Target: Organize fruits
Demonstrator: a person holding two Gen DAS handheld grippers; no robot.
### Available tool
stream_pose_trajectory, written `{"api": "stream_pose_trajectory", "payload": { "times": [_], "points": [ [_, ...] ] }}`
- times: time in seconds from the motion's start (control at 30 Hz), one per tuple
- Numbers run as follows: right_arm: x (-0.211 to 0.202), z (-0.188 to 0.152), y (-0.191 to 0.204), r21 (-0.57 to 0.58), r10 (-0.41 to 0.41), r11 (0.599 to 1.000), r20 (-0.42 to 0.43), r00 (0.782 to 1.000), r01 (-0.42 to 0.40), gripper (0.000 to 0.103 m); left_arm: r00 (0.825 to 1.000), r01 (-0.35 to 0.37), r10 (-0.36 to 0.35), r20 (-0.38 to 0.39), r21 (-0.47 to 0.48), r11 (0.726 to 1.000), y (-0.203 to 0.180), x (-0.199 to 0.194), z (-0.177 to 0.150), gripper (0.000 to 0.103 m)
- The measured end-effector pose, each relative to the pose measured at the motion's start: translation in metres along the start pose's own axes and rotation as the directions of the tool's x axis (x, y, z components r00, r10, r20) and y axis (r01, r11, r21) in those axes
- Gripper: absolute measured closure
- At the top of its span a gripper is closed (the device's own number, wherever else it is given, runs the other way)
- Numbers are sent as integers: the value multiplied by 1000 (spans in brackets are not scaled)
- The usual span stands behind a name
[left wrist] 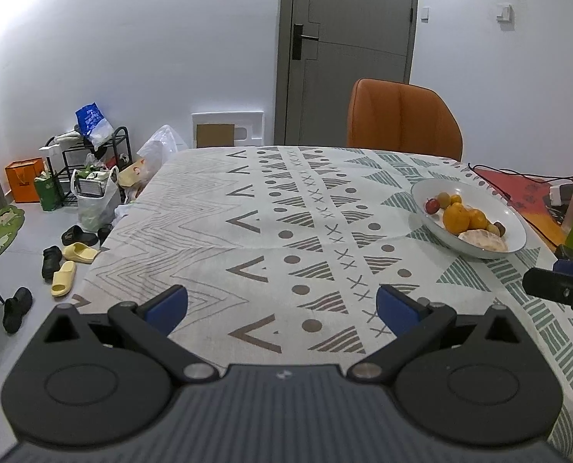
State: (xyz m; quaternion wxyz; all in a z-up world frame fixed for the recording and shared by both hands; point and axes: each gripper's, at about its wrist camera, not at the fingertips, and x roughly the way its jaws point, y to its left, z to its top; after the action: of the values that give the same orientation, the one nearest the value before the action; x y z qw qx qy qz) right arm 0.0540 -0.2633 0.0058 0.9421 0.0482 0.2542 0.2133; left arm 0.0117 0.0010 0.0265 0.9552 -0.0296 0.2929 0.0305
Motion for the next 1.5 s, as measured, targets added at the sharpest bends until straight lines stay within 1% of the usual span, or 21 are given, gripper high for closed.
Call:
{"api": "stream_pose_trajectory", "payload": {
  "times": [0.23, 0.3, 0.5, 1.5],
  "points": [
    [1, 0, 0, -1, 4, 1000, -6, 1000, -4, 0, 1000, -3, 3, -4, -5, 1000, 0, 1, 1, 0],
    [2, -1, -1, 1, 5, 1000, -7, 1000, -5, 0, 1000, 6, -6, -4, -8, 1000, 1, 1, 1, 0],
    [4, -1, -3, 12, -8, 1000, -12, 1000, 9, 0, 1000, -1, 1, -12, -8, 1000, 2, 4, 1, 0],
    [1, 2, -5, 15, -4, 1000, -1, 1000, 4, 0, 1000, -11, 11, 3, -8, 1000, 4, -1, 5, 0]
  ]
}}
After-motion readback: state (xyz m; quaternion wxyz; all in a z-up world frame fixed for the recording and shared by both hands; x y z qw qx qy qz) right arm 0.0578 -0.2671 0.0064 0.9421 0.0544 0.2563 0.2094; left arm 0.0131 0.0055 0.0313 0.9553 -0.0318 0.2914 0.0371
